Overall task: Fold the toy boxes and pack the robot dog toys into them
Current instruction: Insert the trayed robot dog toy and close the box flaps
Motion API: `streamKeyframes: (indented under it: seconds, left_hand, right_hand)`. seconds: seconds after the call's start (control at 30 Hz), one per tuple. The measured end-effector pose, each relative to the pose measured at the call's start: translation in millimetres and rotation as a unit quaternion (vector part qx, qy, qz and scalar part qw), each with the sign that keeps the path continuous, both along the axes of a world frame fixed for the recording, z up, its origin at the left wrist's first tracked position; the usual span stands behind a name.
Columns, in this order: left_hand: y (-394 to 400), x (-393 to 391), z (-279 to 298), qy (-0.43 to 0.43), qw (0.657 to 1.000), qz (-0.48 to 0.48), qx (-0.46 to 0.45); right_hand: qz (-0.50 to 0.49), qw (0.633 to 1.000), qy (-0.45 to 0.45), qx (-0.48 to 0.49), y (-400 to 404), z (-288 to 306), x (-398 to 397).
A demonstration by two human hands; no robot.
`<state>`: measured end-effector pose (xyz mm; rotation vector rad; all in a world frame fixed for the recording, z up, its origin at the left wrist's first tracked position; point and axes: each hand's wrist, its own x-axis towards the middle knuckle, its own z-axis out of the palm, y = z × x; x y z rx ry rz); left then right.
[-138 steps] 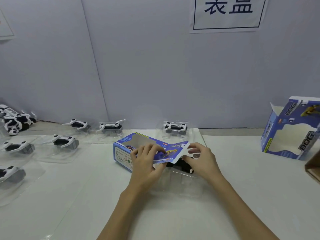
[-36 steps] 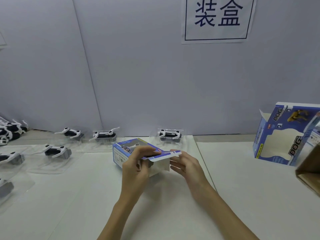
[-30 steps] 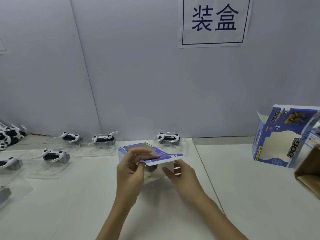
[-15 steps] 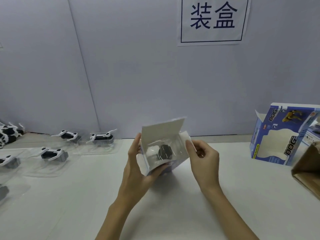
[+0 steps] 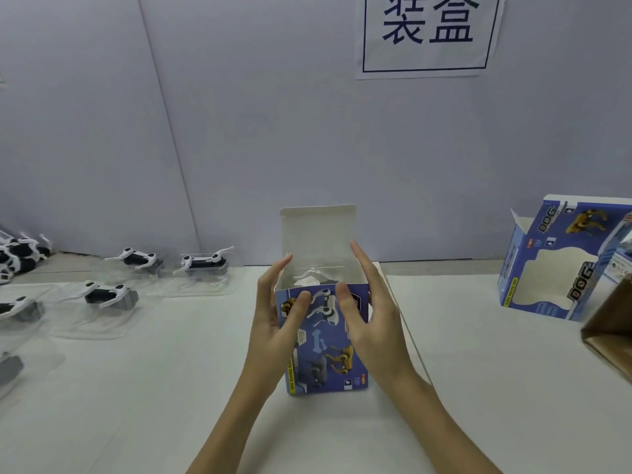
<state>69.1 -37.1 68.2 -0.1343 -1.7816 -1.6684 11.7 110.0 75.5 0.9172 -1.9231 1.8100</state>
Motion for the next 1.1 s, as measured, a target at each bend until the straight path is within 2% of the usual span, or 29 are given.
streamKeyframes:
  seconds: [0.23,0.4,0.47,0.6,0.7,0.9,1.1]
  left_hand:
    - [5,3,2,0.002,0.999,-0.036,0.000]
    - [-1,0,4,0.015,0.999,0.027,-0.029]
    - [-1,1,9,0.018,0.999,0.032,0.002]
    - [-3,-4,9,0.002,0.999,0.038,0.032]
    - [-7,-5,12,-0.008,0.998,0.006,0.066]
    - [-14,-3,14,0.011,0.992,-0.074,0.099]
    - [-17,1,13,-0.006,0.996,-0.069,0.048]
  right_hand:
    - [0.002,0.999,-0.025,-0.038,4,2,-2]
    - [-0.021,0.998,-0.025,-0.056,-1,9,-2]
    - [-0.026,0.998,-0.022,-0.062,-4,9,-4]
    - [0.025,0.989,-0.103,-0.106,-5,11,-4]
    - [0.070,0.979,-0.121,-0.149,-4,17,2]
    - [0.076,0.979,-0.109,-0.156,-4,13,-1]
    - [0.062,0.985,-0.059,-0.149,-3,-1,1]
